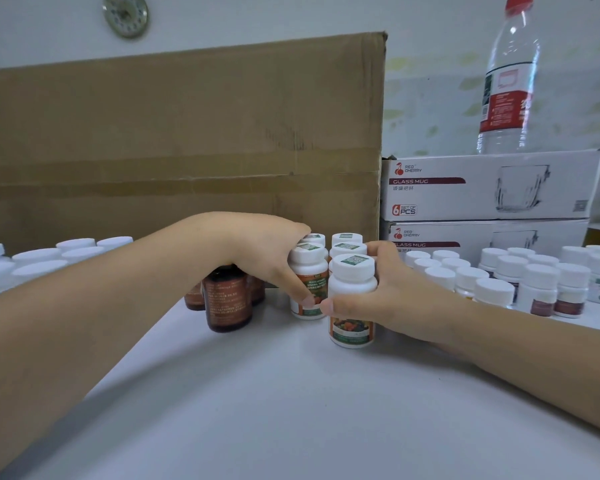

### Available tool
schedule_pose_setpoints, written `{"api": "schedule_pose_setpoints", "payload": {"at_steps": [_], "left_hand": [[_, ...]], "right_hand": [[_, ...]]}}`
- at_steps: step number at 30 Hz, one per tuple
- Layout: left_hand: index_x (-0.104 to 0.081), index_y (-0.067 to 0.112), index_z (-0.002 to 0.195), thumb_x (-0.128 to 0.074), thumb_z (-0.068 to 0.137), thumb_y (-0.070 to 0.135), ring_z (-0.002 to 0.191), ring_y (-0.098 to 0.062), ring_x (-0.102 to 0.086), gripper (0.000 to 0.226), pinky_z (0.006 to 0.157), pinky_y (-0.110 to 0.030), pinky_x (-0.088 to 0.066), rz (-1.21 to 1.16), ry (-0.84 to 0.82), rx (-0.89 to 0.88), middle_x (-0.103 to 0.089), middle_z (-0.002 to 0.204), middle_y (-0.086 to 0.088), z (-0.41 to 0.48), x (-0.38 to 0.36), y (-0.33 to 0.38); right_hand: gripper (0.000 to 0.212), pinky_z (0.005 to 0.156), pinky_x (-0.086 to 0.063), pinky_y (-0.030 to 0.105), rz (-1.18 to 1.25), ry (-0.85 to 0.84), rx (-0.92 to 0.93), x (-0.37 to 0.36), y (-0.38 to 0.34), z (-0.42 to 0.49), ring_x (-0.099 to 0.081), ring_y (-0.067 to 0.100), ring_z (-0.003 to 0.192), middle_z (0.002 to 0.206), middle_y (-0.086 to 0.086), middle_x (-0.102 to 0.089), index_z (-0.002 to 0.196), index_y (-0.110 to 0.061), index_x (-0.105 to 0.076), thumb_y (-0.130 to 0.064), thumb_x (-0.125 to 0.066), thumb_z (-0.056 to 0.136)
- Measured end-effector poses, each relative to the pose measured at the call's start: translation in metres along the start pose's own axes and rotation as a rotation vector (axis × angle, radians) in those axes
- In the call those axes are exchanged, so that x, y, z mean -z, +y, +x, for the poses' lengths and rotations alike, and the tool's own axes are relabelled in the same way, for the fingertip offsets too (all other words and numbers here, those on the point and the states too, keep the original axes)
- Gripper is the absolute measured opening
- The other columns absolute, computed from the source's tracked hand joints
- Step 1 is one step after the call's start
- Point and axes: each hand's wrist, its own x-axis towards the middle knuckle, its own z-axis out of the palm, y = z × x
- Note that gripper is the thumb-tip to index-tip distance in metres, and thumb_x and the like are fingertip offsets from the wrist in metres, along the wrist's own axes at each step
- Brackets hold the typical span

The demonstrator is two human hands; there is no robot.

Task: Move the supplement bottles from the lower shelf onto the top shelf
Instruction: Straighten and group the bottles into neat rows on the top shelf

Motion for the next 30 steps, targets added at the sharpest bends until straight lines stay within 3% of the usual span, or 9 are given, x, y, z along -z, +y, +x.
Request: {"api": "schedule_pose_setpoints", "payload": {"at_steps": [2, 9, 14, 24, 30], "left_hand": [[-0.055, 0.027, 0.101, -0.083, 0.065, 0.059, 0.088, -0.016, -0.063, 0.055, 0.067, -0.03, -0.051, 0.002, -0.009, -0.013, -0.067, 0.094, 0.01, 0.001, 0.0024, 0.0012], [-0.056, 0.03, 0.108, -0.083, 0.067, 0.057, 0.094, -0.014, -0.063, 0.056, 0.084, -0.034, -0.053, -0.006, -0.01, -0.015, -0.068, 0.1, 0.012, 0.0015, 0.0012, 0.0008], [-0.055, 0.031, 0.106, -0.084, 0.065, 0.059, 0.092, -0.012, -0.062, 0.058, 0.081, -0.032, -0.052, -0.007, -0.003, -0.023, -0.066, 0.099, 0.014, 0.0041, 0.0019, -0.001], [-0.059, 0.03, 0.103, -0.085, 0.065, 0.057, 0.089, -0.01, -0.062, 0.054, 0.069, -0.026, -0.046, -0.038, 0.028, -0.052, -0.067, 0.096, 0.015, 0.0058, 0.0001, -0.0027], [-0.059, 0.03, 0.107, -0.085, 0.061, 0.06, 0.091, -0.013, -0.063, 0.061, 0.08, -0.034, -0.053, -0.029, 0.055, -0.036, -0.067, 0.099, 0.013, 0.0065, -0.0011, -0.0032]], "right_hand": [[0.089, 0.067, -0.046, 0.009, -0.008, -0.014, 0.001, 0.0012, -0.0009, -0.0009, -0.056, -0.011, 0.09, 0.107, -0.02, -0.056, 0.131, -0.026, -0.028, -0.039, -0.086, 0.065], [0.091, 0.059, -0.044, 0.004, -0.027, -0.029, 0.01, 0.0025, -0.0006, -0.002, -0.056, -0.013, 0.086, 0.105, -0.022, -0.056, 0.134, -0.025, -0.027, -0.039, -0.085, 0.066], [0.093, 0.08, -0.052, 0.019, -0.016, -0.03, 0.004, 0.003, 0.0021, -0.0001, -0.06, -0.004, 0.096, 0.11, -0.015, -0.06, 0.134, -0.025, -0.026, -0.04, -0.086, 0.064], [0.089, 0.091, -0.053, 0.032, -0.047, -0.021, -0.013, 0.0049, 0.0023, 0.0005, -0.062, 0.003, 0.1, 0.109, -0.012, -0.061, 0.133, -0.024, -0.027, -0.037, -0.085, 0.067], [0.089, 0.094, -0.052, 0.035, -0.05, -0.024, -0.033, 0.0058, 0.0028, 0.002, -0.062, 0.007, 0.102, 0.109, -0.01, -0.061, 0.133, -0.025, -0.026, -0.036, -0.085, 0.067]]}}
